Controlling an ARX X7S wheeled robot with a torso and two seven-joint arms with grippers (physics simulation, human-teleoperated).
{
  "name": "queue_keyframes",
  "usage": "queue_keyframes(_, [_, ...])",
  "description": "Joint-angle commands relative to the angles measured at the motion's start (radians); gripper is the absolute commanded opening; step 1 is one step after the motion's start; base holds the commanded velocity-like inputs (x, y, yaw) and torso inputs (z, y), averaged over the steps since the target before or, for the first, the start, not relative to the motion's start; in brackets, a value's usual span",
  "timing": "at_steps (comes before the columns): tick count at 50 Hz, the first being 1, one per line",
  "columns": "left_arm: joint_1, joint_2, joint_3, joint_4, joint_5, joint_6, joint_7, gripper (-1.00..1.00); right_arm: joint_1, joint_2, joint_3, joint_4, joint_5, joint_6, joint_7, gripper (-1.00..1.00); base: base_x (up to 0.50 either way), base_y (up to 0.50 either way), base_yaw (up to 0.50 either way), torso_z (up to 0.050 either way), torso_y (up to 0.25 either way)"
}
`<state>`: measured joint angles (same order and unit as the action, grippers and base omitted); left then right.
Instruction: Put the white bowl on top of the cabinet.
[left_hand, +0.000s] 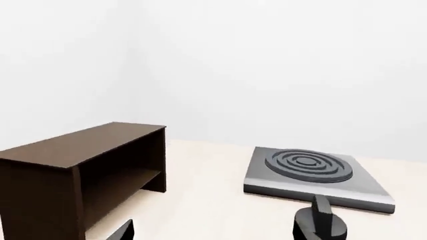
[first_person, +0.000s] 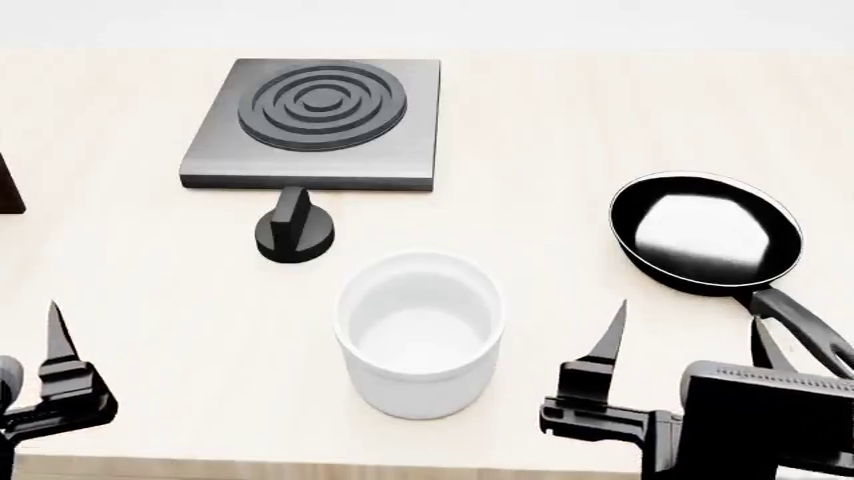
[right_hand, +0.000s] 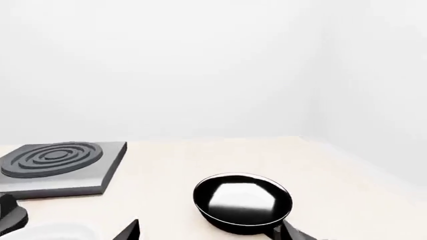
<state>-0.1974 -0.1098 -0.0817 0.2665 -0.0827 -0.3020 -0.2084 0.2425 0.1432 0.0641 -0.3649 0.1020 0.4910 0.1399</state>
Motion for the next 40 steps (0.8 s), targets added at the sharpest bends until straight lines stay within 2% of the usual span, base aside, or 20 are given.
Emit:
queue_keyframes(1, [-0.124,-0.043,-0.113,0.068,-0.046,-0.113,-0.069,1.0,0.125,0.052,0.105,-0.056,0.033,0.138,0.043,1.0,0.0,0.0,0.0,0.0,0.0])
queue_keyframes(15, [-0.202,-0.1,-0.249,0.062,-0.08,-0.137,-0.121,1.0,0.205,0.115,0.263,-0.018,0.048,0.167,0.093,1.0,0.0,0.0,0.0,0.0,0.0])
queue_keyframes(17, [-0.184,-0.099,-0.264,0.028,-0.073,-0.082,-0.123,1.0,0.204,0.123,0.289,-0.018,0.056,0.174,0.095,1.0,0.0,0.0,0.0,0.0,0.0])
queue_keyframes(21, [-0.174,-0.107,-0.313,0.029,-0.078,-0.069,-0.144,1.0,0.199,0.134,0.323,-0.013,0.057,0.168,0.103,1.0,0.0,0.0,0.0,0.0,0.0])
queue_keyframes(26, [-0.168,-0.112,-0.356,0.044,-0.101,-0.082,-0.155,1.0,0.199,0.149,0.341,-0.014,0.059,0.17,0.104,1.0,0.0,0.0,0.0,0.0,0.0])
queue_keyframes(40, [-0.152,-0.107,-0.358,0.037,-0.104,-0.068,-0.165,1.0,0.174,0.163,0.324,0.016,0.033,0.117,0.104,1.0,0.0,0.0,0.0,0.0,0.0])
